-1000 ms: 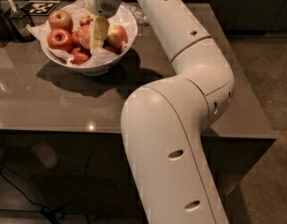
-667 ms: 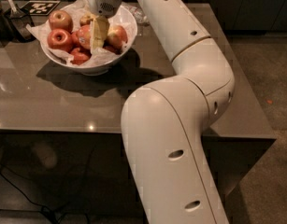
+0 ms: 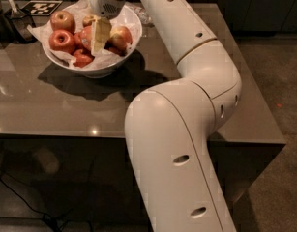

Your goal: Pick apple from white bowl

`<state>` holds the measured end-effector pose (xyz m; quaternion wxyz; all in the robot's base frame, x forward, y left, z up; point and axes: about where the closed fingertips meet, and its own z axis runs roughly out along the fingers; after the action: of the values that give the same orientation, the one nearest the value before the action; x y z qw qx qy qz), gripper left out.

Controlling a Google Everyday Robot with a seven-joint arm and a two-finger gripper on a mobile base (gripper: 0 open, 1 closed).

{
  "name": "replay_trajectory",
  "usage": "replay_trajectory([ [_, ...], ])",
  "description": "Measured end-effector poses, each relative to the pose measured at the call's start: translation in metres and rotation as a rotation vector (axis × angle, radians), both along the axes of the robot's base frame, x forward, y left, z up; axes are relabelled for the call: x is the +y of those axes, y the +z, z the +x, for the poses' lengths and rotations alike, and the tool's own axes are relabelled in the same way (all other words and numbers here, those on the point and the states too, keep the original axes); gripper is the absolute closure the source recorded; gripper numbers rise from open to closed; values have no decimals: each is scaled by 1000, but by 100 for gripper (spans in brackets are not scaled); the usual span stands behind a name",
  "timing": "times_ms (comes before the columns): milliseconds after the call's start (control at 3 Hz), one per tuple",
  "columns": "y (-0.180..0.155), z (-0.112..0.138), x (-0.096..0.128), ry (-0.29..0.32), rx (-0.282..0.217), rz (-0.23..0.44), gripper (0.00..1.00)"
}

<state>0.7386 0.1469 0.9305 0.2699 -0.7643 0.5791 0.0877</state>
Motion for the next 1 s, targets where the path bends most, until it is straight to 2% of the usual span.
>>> replay_trajectory([
  [333,-12,2,0,3,12,-6,15],
  [667,-24,2,0,16,29,-12,13],
  [1000,-23,2,0,16,29,-12,32],
])
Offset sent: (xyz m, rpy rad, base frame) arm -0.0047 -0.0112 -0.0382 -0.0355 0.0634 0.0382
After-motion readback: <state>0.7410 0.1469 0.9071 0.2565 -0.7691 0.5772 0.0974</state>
